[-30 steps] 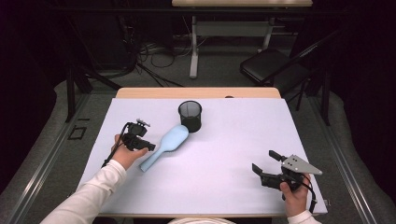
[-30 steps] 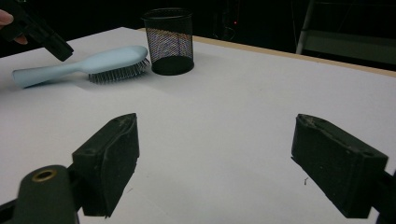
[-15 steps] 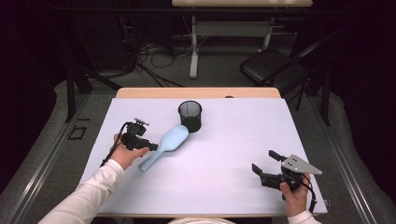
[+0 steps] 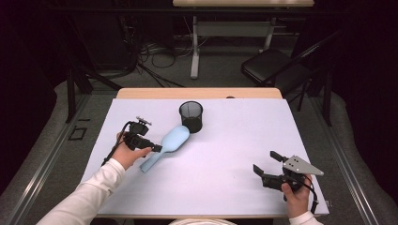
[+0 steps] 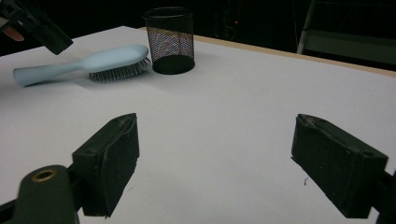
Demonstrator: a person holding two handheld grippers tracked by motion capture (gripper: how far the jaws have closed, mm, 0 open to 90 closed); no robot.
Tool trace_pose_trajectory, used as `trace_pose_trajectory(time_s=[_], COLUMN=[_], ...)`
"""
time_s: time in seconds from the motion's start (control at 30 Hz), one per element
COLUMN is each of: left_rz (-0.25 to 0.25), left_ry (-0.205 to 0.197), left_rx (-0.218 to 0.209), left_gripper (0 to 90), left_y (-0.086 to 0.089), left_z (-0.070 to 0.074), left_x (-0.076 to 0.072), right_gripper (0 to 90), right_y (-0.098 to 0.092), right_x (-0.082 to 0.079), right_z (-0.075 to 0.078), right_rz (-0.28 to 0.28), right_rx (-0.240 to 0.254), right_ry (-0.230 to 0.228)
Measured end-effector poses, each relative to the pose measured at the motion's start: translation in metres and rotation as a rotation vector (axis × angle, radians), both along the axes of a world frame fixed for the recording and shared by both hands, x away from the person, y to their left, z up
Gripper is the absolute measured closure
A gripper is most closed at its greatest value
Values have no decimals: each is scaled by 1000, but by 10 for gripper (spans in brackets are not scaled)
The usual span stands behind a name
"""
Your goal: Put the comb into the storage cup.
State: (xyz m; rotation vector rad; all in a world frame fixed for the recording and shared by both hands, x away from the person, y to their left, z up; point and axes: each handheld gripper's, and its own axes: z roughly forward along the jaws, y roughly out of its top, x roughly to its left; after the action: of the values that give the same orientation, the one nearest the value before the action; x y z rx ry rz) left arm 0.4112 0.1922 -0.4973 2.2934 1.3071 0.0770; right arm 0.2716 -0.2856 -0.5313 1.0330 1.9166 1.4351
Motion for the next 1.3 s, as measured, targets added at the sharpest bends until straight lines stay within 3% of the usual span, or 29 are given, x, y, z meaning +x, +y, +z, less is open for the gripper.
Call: trace_pose_trajectory(time_s=[0.1, 0.17, 0.3, 0.43, 0.67, 0.77, 1.17, 1.3], left_rz=[6, 18, 29, 25, -27, -41, -63, -65], left_ry=[-6, -8, -4, 0, -16, -6, 15, 38], left_rx=[10, 10, 16, 35, 52, 75, 92, 92], left_gripper=[158, 140, 6, 5, 5, 5, 5, 9], left_y=[-1, -3, -4, -6, -10, -12, -15, -15], left_z=[-1, -2, -2, -1, 4, 4, 6, 6], left_x=[1, 2, 3, 4, 5, 5, 8, 9], right_gripper=[145, 146, 146, 146, 145, 146, 145, 145], right_y=[0, 0, 0, 0, 0, 0, 0, 0], right_x=[0, 0, 0, 0, 0, 1, 1, 1], right_z=[0, 0, 0, 0, 0, 0, -1, -1], right_rz=[1, 2, 3, 3, 2, 3, 7, 7], right_rx=[-2, -3, -3, 1, 0, 0, 0, 1], right_ry=[2, 2, 4, 1, 0, 1, -1, -1])
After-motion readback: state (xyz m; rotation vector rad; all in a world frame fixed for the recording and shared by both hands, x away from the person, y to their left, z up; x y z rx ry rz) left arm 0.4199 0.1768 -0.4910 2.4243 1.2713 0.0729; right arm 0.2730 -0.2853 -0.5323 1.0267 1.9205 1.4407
